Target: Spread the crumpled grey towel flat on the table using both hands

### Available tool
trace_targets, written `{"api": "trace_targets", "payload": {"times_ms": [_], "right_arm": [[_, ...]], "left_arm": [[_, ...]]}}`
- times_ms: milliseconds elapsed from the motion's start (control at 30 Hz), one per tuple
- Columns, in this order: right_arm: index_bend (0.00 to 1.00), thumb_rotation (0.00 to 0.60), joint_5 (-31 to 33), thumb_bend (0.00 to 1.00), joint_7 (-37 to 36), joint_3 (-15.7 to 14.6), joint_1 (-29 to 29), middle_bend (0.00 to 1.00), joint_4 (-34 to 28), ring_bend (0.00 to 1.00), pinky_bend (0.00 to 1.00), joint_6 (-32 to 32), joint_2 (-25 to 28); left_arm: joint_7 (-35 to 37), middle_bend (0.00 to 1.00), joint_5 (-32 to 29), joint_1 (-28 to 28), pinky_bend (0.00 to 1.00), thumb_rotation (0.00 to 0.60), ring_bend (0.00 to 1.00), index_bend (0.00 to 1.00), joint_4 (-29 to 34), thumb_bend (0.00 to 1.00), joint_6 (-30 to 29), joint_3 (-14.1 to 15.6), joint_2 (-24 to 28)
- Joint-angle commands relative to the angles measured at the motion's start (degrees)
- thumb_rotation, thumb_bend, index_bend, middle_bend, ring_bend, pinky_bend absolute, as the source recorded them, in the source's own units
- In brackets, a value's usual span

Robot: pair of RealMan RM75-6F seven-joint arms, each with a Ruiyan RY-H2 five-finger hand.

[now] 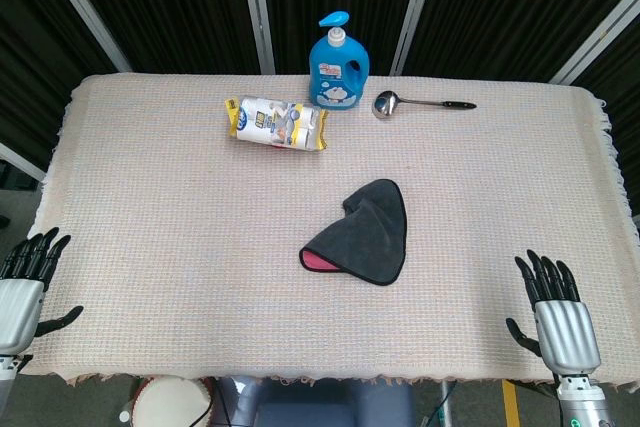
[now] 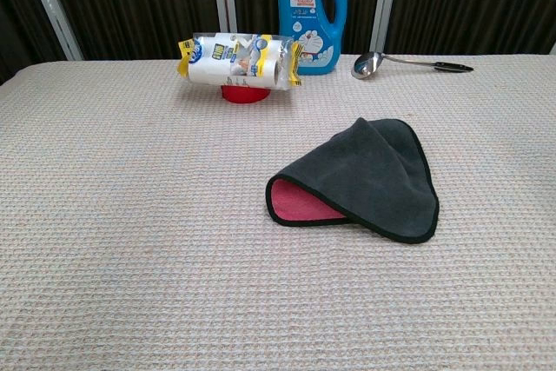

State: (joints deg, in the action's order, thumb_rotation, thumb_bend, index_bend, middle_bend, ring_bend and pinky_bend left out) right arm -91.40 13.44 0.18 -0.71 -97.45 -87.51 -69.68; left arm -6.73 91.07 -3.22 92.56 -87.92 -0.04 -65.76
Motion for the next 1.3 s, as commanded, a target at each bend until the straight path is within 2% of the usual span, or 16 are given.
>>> {"api": "trace_targets", "payload": {"times_ms": [33, 533, 900, 1100, 1233, 1300], "right_arm": [[0.0, 0.6, -0.14, 0.29, 0.15, -0.11, 0.08, 0.0, 0.13, 0.0, 0.04, -0.09, 0.01], [0.0, 0.6, -3.66, 0.29, 0.12, -1.54, -0.02, 0.0, -0.02, 0.0, 0.04, -0.47, -0.56], [0.0, 0.6, -5.41, 0.29, 2.05, -1.66, -1.66, 0.0, -1.49, 0.0, 0.04, 1.71, -2.78], [0.0, 0.6, -5.27, 0.29, 8.55, -0.35, -4.41, 0.0, -4.36, 0.0, 0.04, 5.82, -5.82], [0.0, 0.6, -3.08, 0.28, 12.81, 1.07, -6.4, 0.0, -6.24, 0.0, 0.04, 9.26, -8.9], [0.0, 0.6, -1.28, 0.25, 15.11, 1.89, -7.39, 0.0, -6.51, 0.0, 0.04, 11.01, -11.16]], "left_arm": [[0.12, 0.0, -0.11, -0.08, 0.08, 0.6, 0.0, 0.0, 0.02, 0.0, 0.22, 0.02, -0.04], [0.26, 0.0, -0.08, -0.06, 0.08, 0.6, 0.0, 0.0, 0.54, 0.0, -0.07, -0.05, 0.25], [-0.23, 0.0, -0.23, -0.08, 0.08, 0.6, 0.0, 0.0, 0.53, 0.0, -0.17, -0.2, 0.14], [-0.85, 0.0, -0.42, -0.35, 0.08, 0.6, 0.0, 0.0, 0.32, 0.0, 0.38, -0.23, -0.36], [-1.26, 0.0, -0.49, -0.52, 0.08, 0.6, 0.0, 0.0, 0.11, 0.0, 0.78, -0.17, -0.69], [-1.38, 0.0, -0.6, -0.58, 0.08, 0.6, 0.0, 0.0, -0.04, 0.0, 1.04, -0.09, -0.83]]}}
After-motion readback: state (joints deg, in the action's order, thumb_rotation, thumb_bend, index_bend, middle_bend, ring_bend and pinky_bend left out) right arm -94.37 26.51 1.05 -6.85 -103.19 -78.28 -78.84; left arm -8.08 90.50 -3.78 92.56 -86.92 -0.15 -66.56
